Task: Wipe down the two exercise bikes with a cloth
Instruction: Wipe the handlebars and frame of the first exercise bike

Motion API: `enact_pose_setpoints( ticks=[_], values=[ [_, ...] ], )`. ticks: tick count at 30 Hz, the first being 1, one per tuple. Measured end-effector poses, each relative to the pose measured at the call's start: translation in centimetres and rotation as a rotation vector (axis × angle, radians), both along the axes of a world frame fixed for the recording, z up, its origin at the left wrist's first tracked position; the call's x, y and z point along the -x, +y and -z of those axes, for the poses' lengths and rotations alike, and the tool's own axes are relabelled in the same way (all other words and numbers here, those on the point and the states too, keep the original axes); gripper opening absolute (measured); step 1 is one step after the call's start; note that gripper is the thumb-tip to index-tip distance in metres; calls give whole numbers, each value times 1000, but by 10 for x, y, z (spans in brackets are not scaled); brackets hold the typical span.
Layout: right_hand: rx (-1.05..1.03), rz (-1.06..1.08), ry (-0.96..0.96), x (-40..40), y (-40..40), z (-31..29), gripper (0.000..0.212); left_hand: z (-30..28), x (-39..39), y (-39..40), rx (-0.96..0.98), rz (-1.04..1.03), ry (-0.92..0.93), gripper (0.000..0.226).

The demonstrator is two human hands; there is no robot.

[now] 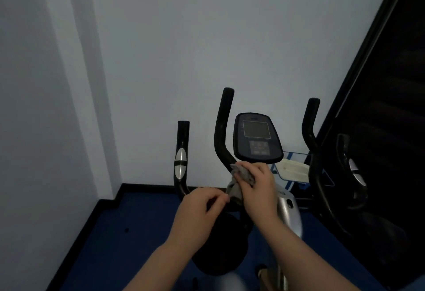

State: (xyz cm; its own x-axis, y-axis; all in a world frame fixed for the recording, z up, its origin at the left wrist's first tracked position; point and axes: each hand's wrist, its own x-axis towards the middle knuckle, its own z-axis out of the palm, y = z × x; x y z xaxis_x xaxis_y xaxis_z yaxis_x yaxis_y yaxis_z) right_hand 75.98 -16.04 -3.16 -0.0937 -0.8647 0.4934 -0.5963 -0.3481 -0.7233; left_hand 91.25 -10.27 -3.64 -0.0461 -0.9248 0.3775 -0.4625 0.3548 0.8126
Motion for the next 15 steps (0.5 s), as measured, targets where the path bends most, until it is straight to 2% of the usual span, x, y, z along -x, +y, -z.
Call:
enact_pose_setpoints(
  ticks=[6,8,10,15],
  values=[
    [30,17,96,3,2,1,31,5,-1,1,6,-15,132,14],
    [17,41,181,-1,-12,-10,31,-1,-6,-7,6,-19,167,14],
    [20,56,228,-9,-22,-18,32,-12,-18,-23,16,-46,162,15],
    [54,117,191,-17,-23,-9,37,-35,-48,-63,-35,-26,89,23]
  ],
)
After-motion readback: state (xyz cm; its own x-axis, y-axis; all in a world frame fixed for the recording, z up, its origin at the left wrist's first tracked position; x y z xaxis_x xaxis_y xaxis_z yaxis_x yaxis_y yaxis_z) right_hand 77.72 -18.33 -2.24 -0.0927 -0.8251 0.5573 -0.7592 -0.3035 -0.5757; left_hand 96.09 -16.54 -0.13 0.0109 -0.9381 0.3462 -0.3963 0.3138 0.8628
